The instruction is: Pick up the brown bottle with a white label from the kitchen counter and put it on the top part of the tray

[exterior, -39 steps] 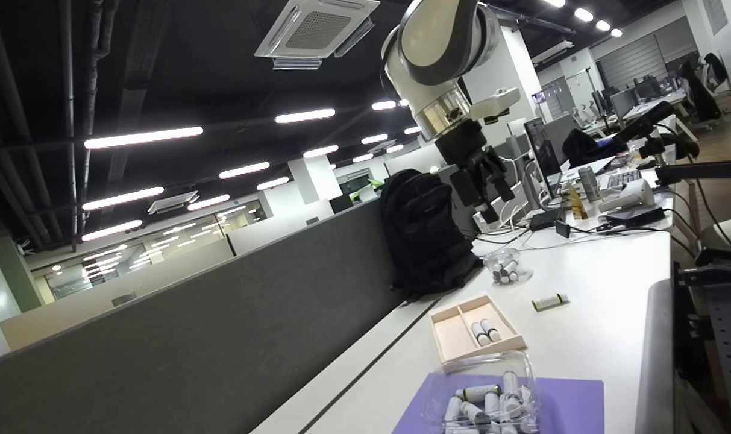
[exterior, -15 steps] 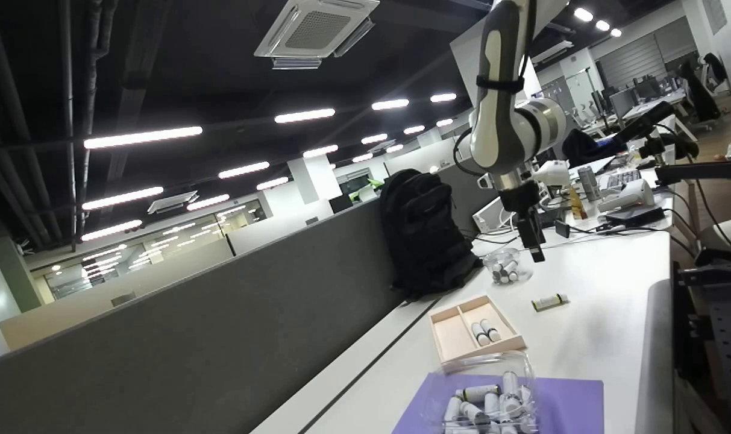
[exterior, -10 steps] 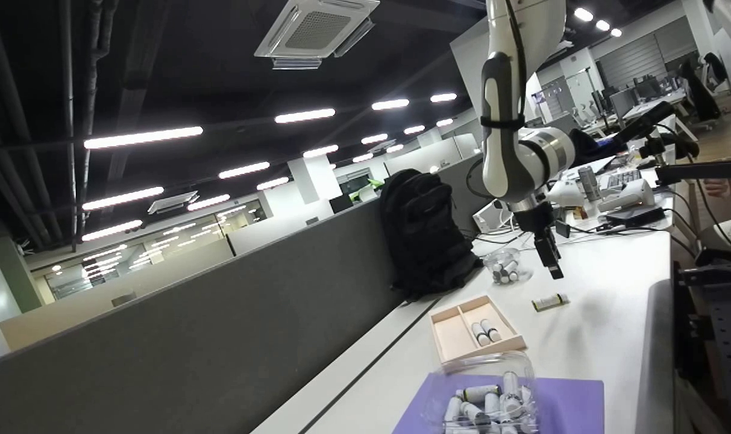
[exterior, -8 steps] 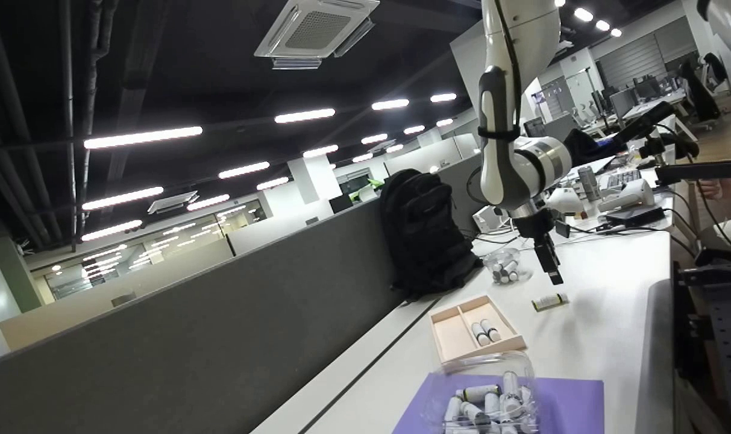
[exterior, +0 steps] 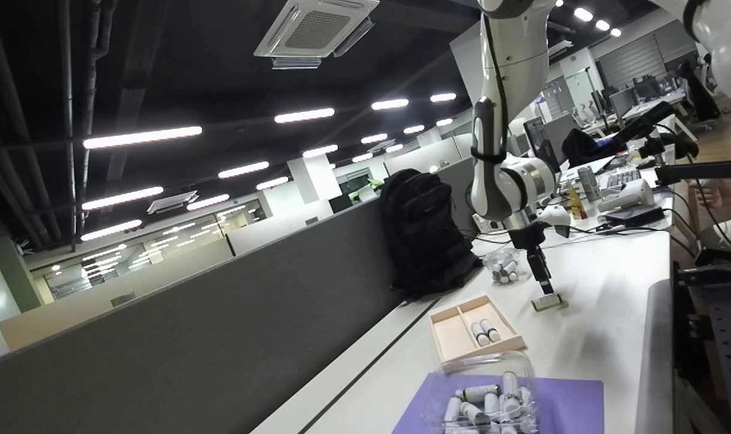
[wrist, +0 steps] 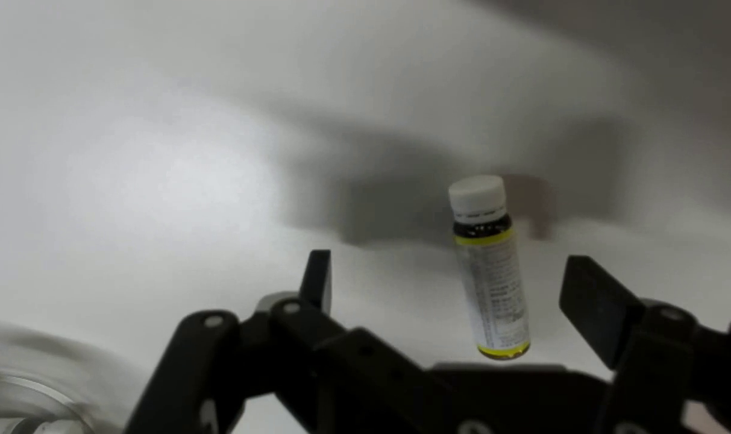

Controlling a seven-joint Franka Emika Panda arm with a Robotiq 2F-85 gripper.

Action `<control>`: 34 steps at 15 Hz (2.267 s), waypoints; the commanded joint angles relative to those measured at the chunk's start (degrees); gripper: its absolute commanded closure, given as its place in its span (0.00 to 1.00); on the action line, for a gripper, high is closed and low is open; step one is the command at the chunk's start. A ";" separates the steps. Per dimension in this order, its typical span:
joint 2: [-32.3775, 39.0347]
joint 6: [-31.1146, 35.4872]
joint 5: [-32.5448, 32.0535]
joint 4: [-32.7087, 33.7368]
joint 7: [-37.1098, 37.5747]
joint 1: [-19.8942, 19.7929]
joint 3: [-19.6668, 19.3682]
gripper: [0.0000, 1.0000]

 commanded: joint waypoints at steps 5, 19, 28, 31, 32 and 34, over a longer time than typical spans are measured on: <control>5.10 -0.86 1.36 6.71 -0.01 -0.59 2.88 0.61; 3.54 -0.37 1.11 5.03 -1.08 0.12 4.81 0.17; 4.67 -0.54 0.35 5.47 0.25 1.69 3.80 0.34; 4.93 -0.81 0.52 5.54 0.11 1.44 3.87 0.56; 4.68 -0.93 0.61 5.37 0.01 1.32 3.96 0.64; 3.84 -1.24 0.76 4.89 -0.06 1.21 4.10 0.78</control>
